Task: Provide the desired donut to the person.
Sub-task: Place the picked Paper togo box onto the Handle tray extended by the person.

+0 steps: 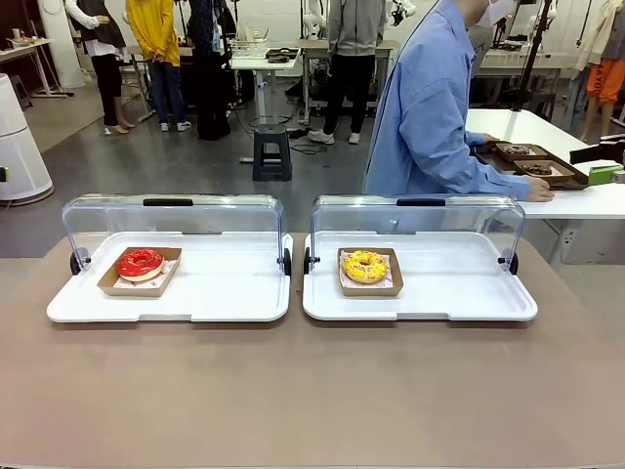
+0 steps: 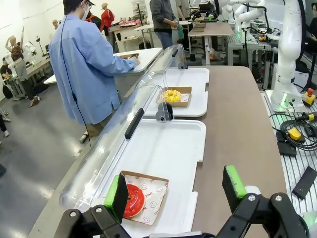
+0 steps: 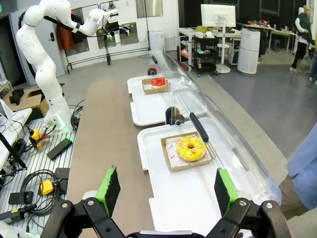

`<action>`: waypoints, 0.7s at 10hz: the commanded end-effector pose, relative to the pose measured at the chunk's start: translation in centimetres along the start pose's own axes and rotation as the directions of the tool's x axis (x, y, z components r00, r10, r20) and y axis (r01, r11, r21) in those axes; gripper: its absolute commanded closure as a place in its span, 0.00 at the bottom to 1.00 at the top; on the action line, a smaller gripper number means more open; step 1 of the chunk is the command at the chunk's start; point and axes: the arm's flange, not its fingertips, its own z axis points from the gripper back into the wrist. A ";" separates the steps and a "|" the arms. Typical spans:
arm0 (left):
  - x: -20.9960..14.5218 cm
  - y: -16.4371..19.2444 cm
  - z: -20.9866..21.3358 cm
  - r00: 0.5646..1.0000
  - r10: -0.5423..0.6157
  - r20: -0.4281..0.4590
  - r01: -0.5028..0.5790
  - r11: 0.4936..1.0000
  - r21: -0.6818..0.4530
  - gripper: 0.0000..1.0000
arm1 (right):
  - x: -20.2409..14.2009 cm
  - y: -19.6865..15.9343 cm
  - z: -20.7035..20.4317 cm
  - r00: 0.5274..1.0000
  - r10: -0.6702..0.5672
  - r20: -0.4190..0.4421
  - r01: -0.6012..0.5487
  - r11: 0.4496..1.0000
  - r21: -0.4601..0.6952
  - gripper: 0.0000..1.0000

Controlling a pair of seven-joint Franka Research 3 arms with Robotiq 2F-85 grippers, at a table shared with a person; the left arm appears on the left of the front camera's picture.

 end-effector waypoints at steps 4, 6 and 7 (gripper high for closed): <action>0.0 0.1 0.1 1.000 0.004 0.002 -0.004 1.000 0.007 0.00 | 0.0 0.1 -0.1 1.000 0.001 0.000 -0.001 1.000 -0.006 0.00; 0.0 0.1 0.1 1.000 0.004 0.002 -0.004 1.000 0.007 0.00 | 0.0 0.1 -0.1 1.000 0.001 0.000 -0.001 1.000 -0.006 0.00; 0.0 0.1 0.1 1.000 0.004 0.002 -0.004 1.000 0.007 0.00 | 0.0 0.1 -0.1 1.000 0.001 0.000 -0.001 1.000 -0.006 0.00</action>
